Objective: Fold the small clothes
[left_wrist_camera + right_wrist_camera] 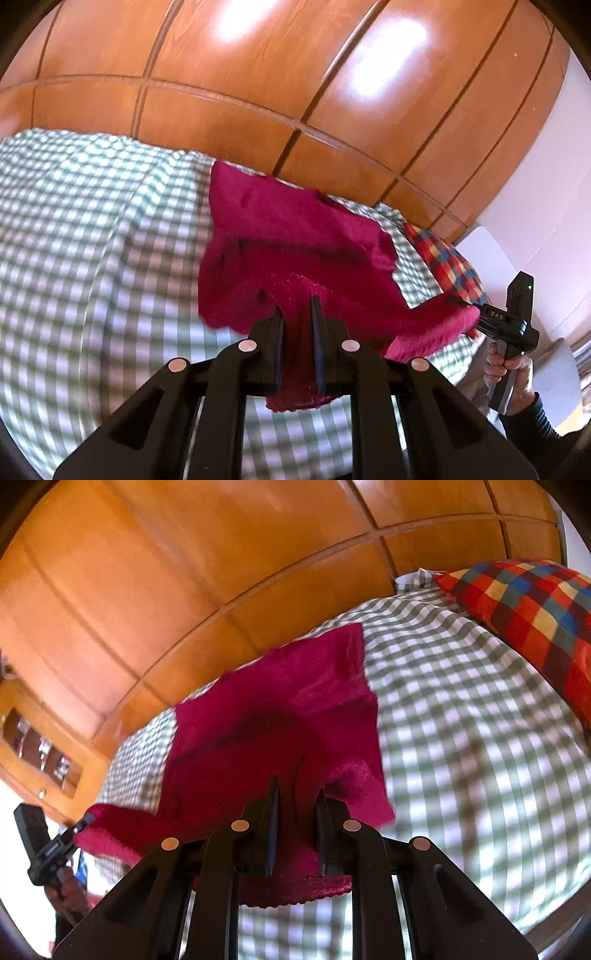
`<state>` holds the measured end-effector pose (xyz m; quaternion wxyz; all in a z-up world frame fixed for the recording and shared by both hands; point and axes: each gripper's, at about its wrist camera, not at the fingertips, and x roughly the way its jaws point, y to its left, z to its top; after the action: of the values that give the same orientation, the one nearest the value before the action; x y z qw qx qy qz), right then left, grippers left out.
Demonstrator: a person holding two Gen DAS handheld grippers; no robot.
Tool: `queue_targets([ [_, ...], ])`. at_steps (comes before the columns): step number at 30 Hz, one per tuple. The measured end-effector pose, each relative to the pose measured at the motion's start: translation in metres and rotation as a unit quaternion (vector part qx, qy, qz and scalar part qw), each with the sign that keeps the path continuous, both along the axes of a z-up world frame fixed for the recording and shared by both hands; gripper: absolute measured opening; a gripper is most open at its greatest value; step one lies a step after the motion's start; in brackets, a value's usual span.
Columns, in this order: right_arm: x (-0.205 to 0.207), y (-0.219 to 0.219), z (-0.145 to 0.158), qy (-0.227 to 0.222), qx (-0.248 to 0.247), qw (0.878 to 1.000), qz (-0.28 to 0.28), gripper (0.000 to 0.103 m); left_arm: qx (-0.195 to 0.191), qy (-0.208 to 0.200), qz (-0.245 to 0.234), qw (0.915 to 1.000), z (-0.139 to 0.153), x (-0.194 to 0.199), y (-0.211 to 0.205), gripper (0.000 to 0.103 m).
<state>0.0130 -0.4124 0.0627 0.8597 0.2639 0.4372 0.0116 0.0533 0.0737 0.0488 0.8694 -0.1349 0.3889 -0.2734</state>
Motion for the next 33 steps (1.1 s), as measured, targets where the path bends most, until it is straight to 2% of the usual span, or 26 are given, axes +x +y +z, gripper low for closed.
queue_targets([
  [7, 0.078, -0.017, -0.035, 0.050, -0.001, 0.999, -0.019, 0.016, 0.037, 0.028, 0.035, 0.9983, -0.012, 0.098, -0.026, 0.014],
  [8, 0.087, -0.022, -0.039, 0.050, 0.015, 0.998, -0.020, 0.020, 0.042, 0.034, 0.039, 0.9978, -0.015, 0.110, -0.031, 0.016],
  [9, 0.091, -0.026, -0.040, 0.048, 0.032, 0.998, -0.022, 0.037, 0.046, 0.040, 0.050, 0.9969, -0.018, 0.120, -0.033, 0.027],
  [10, 0.095, -0.034, -0.040, 0.045, 0.058, 0.997, -0.033, 0.053, 0.042, 0.049, 0.068, 0.9956, -0.021, 0.133, -0.033, 0.051],
  [11, 0.095, -0.040, -0.037, 0.036, 0.071, 0.996, -0.049, 0.084, 0.030, 0.053, 0.080, 0.9949, -0.023, 0.140, -0.029, 0.058],
  [13, 0.085, -0.055, -0.024, -0.007, 0.084, 0.994, -0.074, 0.088, 0.004, 0.057, 0.111, 0.9922, -0.024, 0.146, -0.015, 0.065],
  [15, 0.074, -0.064, -0.019, -0.017, 0.091, 0.993, -0.075, 0.091, -0.019, 0.066, 0.123, 0.9900, -0.029, 0.144, 0.000, 0.067],
  [18, 0.048, -0.069, -0.025, -0.009, 0.070, 0.995, -0.069, 0.091, -0.014, 0.075, 0.112, 0.9909, -0.046, 0.127, 0.009, 0.068],
  [21, 0.020, -0.062, -0.048, 0.023, 0.036, 0.998, -0.048, 0.091, 0.007, 0.069, 0.088, 0.9938, -0.065, 0.094, 0.014, 0.070],
  [23, 0.011, -0.052, -0.063, 0.039, 0.033, 0.998, -0.038, 0.091, 0.012, 0.080, 0.070, 0.9943, -0.081, 0.076, 0.011, 0.070],
  [26, 0.014, -0.033, -0.080, 0.039, 0.032, 0.998, -0.030, 0.085, 0.009, 0.099, 0.055, 0.9936, -0.100, 0.059, 0.005, 0.070],
  [28, 0.021, -0.024, -0.083, 0.031, 0.025, 0.999, -0.027, 0.074, -0.007, 0.103, 0.067, 0.9924, -0.104, 0.054, 0.005, 0.070],
  [29, 0.025, -0.021, -0.085, 0.032, 0.021, 0.999, -0.026, 0.065, -0.004, 0.103, 0.070, 0.9923, -0.105, 0.055, 0.003, 0.070],
  [30, 0.032, -0.016, -0.088, 0.039, 0.010, 0.999, -0.025, 0.055, 0.004, 0.096, 0.069, 0.9930, -0.105, 0.057, -0.002, 0.069],
  [31, 0.036, -0.013, -0.091, 0.045, 0.001, 0.999, -0.022, 0.050, 0.015, 0.092, 0.066, 0.9934, -0.106, 0.059, -0.006, 0.063],
  [32, 0.038, -0.011, -0.092, 0.050, -0.010, 0.998, -0.022, 0.045, 0.025, 0.093, 0.060, 0.9936, -0.106, 0.061, -0.012, 0.053],
  [33, 0.039, -0.010, -0.091, 0.052, -0.016, 0.998, -0.023, 0.041, 0.029, 0.097, 0.048, 0.9937, -0.107, 0.065, -0.019, 0.035],
])
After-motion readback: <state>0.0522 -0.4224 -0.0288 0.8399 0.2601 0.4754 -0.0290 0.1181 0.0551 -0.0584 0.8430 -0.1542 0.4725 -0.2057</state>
